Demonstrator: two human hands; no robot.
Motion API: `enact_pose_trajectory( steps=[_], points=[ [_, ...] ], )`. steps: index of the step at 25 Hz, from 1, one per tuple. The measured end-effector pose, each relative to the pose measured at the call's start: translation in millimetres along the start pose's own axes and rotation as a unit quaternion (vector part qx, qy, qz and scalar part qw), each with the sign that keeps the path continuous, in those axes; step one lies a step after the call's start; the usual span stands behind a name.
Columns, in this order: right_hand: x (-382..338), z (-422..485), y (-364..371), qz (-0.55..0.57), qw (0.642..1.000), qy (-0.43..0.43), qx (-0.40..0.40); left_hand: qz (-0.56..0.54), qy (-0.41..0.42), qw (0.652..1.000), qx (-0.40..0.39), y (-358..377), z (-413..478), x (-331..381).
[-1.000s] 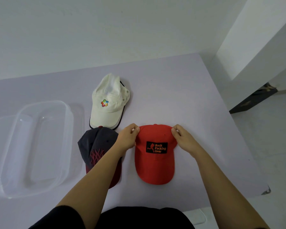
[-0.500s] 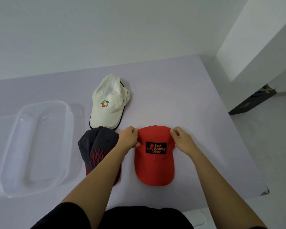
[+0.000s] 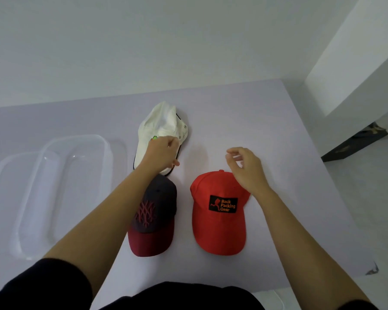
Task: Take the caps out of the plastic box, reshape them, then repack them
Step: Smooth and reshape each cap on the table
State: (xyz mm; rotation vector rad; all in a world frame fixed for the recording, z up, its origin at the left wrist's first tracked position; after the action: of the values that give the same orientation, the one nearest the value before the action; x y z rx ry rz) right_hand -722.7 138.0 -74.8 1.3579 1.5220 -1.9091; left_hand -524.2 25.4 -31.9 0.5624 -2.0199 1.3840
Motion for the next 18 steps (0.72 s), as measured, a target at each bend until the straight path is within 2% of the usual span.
enact_pose_trajectory(
  steps=[4, 7, 9, 11, 15, 18],
  points=[
    [-46.7, 15.5, 48.7, -0.007, 0.996, -0.052, -0.077, -0.002, 0.010, 0.999, 0.043, -32.4, 18.3, -18.1],
    [-59.5, 25.8, 89.6, -0.049, 0.981, 0.008, -0.187, 0.072, -0.049, 0.995, 0.054, -43.4, 37.2, -56.1],
    [-62.6, 31.0, 114.0, -0.068, 0.967, 0.065, -0.239, 0.066, -0.116, 0.991, 0.026, -46.3, 47.8, -84.3],
    [-67.3, 35.2, 131.7, -0.044, 0.960, 0.112, -0.252, 0.031, -0.168, 0.985, -0.013, -46.9, 54.4, -105.3],
    [-71.8, 45.0, 152.1, -0.035, 0.951, 0.124, -0.281, -0.010, -0.191, 0.978, -0.086, -38.7, 70.8, -129.2],
    [-68.8, 50.9, 165.6, -0.058, 0.934, 0.132, -0.326, -0.060, -0.205, 0.971, -0.109, -33.7, 82.6, -132.9]
  ],
)
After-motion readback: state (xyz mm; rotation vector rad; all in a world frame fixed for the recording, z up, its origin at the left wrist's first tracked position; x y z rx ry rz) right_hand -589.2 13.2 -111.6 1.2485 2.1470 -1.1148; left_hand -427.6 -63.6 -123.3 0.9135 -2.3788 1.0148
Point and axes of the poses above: each hand's wrist, its own z-axis towards the middle knuckle, its own y-axis out of the palm, x = y × z, the point moved 2 cm from there along z, towards the middle knuckle, and after that the axes turned 3 degrees about x, right-handed, at the moved point
